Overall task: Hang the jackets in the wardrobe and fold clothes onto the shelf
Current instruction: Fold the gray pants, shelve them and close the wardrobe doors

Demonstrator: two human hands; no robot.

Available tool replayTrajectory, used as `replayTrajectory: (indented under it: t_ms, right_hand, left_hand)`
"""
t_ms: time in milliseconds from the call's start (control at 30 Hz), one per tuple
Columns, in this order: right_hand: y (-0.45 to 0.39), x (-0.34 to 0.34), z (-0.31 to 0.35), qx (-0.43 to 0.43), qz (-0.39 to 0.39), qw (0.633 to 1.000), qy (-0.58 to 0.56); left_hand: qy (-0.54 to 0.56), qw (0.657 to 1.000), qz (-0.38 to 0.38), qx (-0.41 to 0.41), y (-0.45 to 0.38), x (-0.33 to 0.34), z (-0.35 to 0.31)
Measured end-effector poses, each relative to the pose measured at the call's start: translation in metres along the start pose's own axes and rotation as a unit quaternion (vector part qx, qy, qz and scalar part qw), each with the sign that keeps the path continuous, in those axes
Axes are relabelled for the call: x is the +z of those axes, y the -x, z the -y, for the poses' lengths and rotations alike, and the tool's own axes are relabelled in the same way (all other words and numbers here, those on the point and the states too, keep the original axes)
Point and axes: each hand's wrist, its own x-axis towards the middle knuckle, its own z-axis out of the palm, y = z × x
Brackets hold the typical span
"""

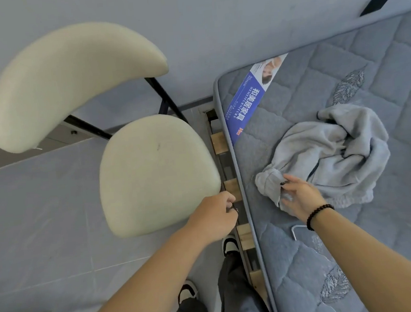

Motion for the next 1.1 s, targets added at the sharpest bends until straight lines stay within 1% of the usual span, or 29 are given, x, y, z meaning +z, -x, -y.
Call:
replayTrajectory:
  t_ms: [133, 233, 300, 400, 533, 600, 700, 800, 867, 967, 1033, 1100]
  right_hand:
    - [0.024, 0.013, 0.015, -0.062, 0.018, 0.993, 0.099]
    - [0.054, 0.024, 0.027, -0.104, 0.080, 0.976, 0.172]
    - [0.077, 0.032, 0.038, -0.126, 0.131, 0.962, 0.202]
    - [0.112, 0.046, 0.059, -0.150, 0.206, 0.934, 0.252]
    - [0.157, 0.067, 0.088, -0.158, 0.284, 0.892, 0.315]
    - [0.178, 0.078, 0.100, -0.184, 0.304, 0.859, 0.368]
    - [0.204, 0.092, 0.110, -0.241, 0.307, 0.812, 0.434]
    - [0.227, 0.105, 0.112, -0.301, 0.281, 0.772, 0.484]
    - [0.239, 0.113, 0.109, -0.341, 0.259, 0.765, 0.481]
    - [0.249, 0.125, 0.097, -0.401, 0.221, 0.762, 0.458]
    - [0.252, 0.132, 0.084, -0.426, 0.220, 0.746, 0.463]
    - [0.254, 0.141, 0.070, -0.447, 0.225, 0.721, 0.479]
  left_hand:
    - [0.021, 1.000, -0.010, 0.008, 0.009, -0.003, -0.010]
    - [0.037, 0.999, -0.018, 0.019, 0.014, -0.005, -0.016]
    - [0.051, 0.998, -0.027, 0.029, 0.018, -0.003, -0.019]
    - [0.088, 0.991, -0.059, 0.080, 0.024, -0.003, -0.024]
    - [0.152, 0.965, -0.111, 0.183, 0.038, -0.009, -0.037]
    - [0.148, 0.959, -0.142, 0.197, 0.050, -0.018, -0.045]
    - [0.113, 0.962, -0.163, 0.187, 0.066, -0.034, -0.046]
    - [0.087, 0.960, -0.192, 0.186, 0.087, -0.050, -0.038]
    - [0.089, 0.956, -0.212, 0.182, 0.102, -0.058, -0.034]
    - [0.121, 0.942, -0.251, 0.190, 0.128, -0.073, -0.027]
    - [0.151, 0.927, -0.283, 0.195, 0.149, -0.084, -0.024]
    - [0.180, 0.911, -0.315, 0.198, 0.173, -0.094, -0.022]
